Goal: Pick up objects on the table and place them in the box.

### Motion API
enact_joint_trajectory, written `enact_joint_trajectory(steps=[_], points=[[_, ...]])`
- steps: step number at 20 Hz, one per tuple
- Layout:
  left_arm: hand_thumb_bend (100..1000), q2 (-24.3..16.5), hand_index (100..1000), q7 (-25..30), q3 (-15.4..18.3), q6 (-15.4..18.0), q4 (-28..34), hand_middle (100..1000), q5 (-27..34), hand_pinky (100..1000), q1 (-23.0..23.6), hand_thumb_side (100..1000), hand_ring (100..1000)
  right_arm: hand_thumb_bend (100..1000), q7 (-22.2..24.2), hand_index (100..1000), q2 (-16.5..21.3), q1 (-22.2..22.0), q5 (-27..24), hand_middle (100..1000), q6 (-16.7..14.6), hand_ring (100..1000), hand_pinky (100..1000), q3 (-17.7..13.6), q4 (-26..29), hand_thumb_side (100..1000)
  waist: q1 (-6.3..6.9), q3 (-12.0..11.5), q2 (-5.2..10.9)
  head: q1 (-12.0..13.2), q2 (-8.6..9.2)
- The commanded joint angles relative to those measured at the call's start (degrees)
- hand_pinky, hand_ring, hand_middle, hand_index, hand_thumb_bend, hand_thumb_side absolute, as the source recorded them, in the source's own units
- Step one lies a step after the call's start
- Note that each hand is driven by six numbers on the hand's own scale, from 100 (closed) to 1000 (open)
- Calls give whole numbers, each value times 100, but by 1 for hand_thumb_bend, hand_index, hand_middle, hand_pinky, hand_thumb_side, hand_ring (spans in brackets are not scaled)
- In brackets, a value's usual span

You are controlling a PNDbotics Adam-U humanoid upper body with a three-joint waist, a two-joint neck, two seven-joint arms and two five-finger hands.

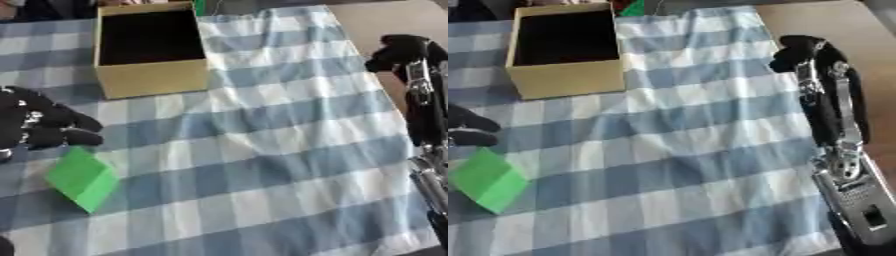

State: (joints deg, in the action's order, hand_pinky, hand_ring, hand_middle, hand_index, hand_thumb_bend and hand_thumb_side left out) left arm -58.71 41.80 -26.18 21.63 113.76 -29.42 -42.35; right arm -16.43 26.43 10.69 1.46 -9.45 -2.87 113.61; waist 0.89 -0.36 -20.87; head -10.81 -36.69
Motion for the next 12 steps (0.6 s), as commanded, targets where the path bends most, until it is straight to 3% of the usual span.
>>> enact_joint_trajectory(steps=[1, 6, 12], points=[[734, -363, 1000, 1016, 87, 1130, 83, 950, 199, 841, 36, 476, 904, 100, 37, 720, 88, 68, 0, 546, -10, 582, 614, -16, 98, 825, 73, 20, 6, -7, 41], [738, -564, 1000, 1016, 116, 1453, 83, 959, 190, 837, 153, 468, 905, 100, 63, 720, 72, 82, -12, 545, 4, 582, 615, 2, 98, 825, 73, 34, -10, -13, 54], [762, -659, 1000, 1016, 208, 1597, 83, 959, 49, 829, 246, 471, 905, 100, 79, 721, 63, 87, 3, 545, 4, 582, 617, 5, 98, 825, 72, 28, -25, -17, 64]])
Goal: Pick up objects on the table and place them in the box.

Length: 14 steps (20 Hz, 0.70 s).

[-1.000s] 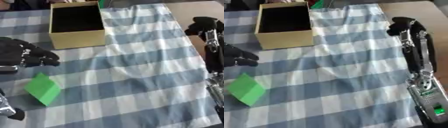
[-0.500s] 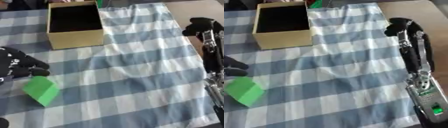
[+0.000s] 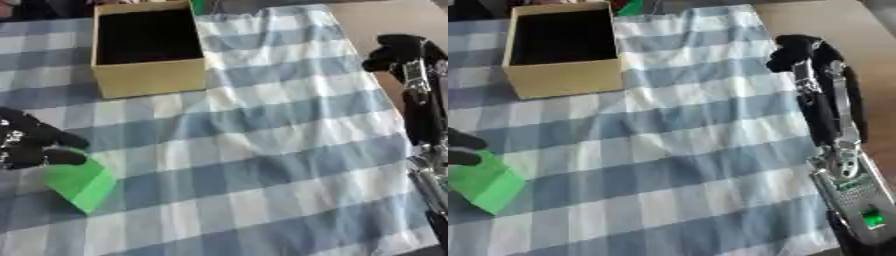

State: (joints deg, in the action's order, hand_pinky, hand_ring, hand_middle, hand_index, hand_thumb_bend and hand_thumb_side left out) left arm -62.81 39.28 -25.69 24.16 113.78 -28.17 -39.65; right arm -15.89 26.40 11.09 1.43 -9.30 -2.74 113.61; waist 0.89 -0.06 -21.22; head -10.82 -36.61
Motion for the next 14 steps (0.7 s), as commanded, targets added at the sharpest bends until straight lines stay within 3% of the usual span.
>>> enact_joint_trajectory(steps=[1, 10, 11, 12, 14], points=[[757, -239, 1000, 1269, 180, 1358, 81, 958, -94, 827, -27, 474, 905, 100, 27, 721, 60, 44, 9, 545, -11, 582, 617, -6, 98, 825, 71, -1, 9, -16, 63], [670, 101, 1000, 1269, 421, 988, 81, 942, 312, 817, -420, 534, 904, 100, 65, 722, -5, -20, 29, 545, -8, 584, 619, 5, 98, 825, 63, -12, 17, -58, 54], [593, 156, 1000, 1269, 419, 913, 81, 939, 386, 818, -477, 532, 902, 100, 68, 722, -10, -23, 29, 545, -6, 584, 619, 6, 98, 827, 65, -8, 20, -57, 44], [669, 211, 1000, 1269, 407, 834, 81, 937, 453, 818, -534, 527, 901, 100, 70, 722, -15, -24, 28, 545, -4, 584, 620, 6, 98, 825, 67, -3, 22, -52, 37], [665, 314, 1000, 1269, 367, 697, 81, 936, 552, 817, -628, 529, 900, 100, 76, 722, -31, -29, 24, 545, 1, 584, 620, 8, 98, 825, 70, 12, 22, -53, 39]])
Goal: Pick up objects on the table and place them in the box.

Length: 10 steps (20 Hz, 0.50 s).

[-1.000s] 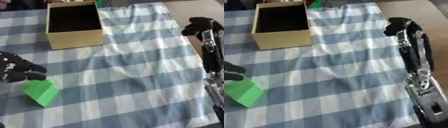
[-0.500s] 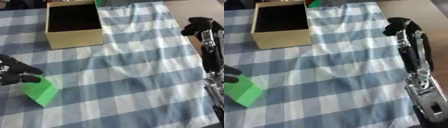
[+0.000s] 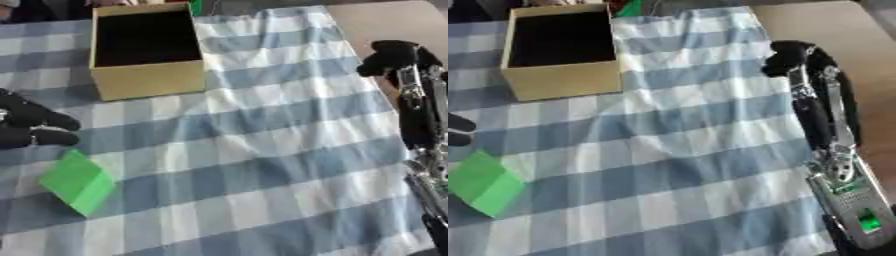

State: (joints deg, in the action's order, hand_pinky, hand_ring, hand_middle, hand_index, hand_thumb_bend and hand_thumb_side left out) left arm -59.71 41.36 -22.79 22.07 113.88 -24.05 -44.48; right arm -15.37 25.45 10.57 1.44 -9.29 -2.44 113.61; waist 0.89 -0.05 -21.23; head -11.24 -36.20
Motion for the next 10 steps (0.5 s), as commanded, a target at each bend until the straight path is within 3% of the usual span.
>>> enact_joint_trajectory(steps=[1, 10], points=[[659, 47, 1000, 1060, 50, 854, 72, 935, 169, 817, -183, 530, 899, 100, 28, 723, 55, 17, 22, 545, 4, 585, 620, -21, 98, 825, 71, 19, 22, -16, -1], [673, 409, 1000, 1060, -347, 534, -21, 922, 40, 828, -490, 521, 897, 100, 66, 724, 12, 26, 13, 545, 26, 586, 622, -4, 98, 824, 95, 65, -4, -37, 19]])
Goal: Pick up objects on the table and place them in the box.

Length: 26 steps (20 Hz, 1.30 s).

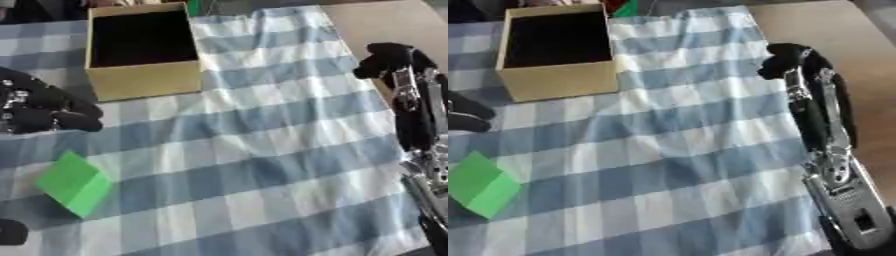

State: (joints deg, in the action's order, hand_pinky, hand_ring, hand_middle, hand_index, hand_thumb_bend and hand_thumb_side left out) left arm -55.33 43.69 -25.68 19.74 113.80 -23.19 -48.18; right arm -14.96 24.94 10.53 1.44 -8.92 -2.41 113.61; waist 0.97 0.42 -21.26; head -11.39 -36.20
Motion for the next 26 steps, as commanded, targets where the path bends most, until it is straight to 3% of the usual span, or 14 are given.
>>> enact_joint_trajectory(steps=[1, 13, 22, 26], points=[[684, -9, 1000, 827, -112, 779, -62, 920, -61, 831, -128, 504, 895, 100, 29, 724, 60, 32, 12, 545, -9, 586, 622, -6, 98, 826, 89, 25, -5, -26, 23], [637, -136, 1000, 827, -434, 1251, -544, 932, -677, 834, 28, 447, 895, 100, 60, 725, 34, 50, 0, 544, 12, 588, 624, 7, 98, 826, 127, 63, -34, -50, 65], [464, -331, 1000, 827, -540, 1577, -559, 952, -1034, 838, 165, 355, 907, 100, 91, 726, 23, 78, -18, 544, 21, 589, 625, 24, 98, 827, 154, 87, -67, -50, 69], [455, -353, 1000, 827, -568, 1606, -610, 947, -1046, 840, 217, 356, 905, 100, 93, 726, 5, 84, -21, 543, 24, 589, 626, 23, 98, 826, 158, 94, -80, -40, 82]])
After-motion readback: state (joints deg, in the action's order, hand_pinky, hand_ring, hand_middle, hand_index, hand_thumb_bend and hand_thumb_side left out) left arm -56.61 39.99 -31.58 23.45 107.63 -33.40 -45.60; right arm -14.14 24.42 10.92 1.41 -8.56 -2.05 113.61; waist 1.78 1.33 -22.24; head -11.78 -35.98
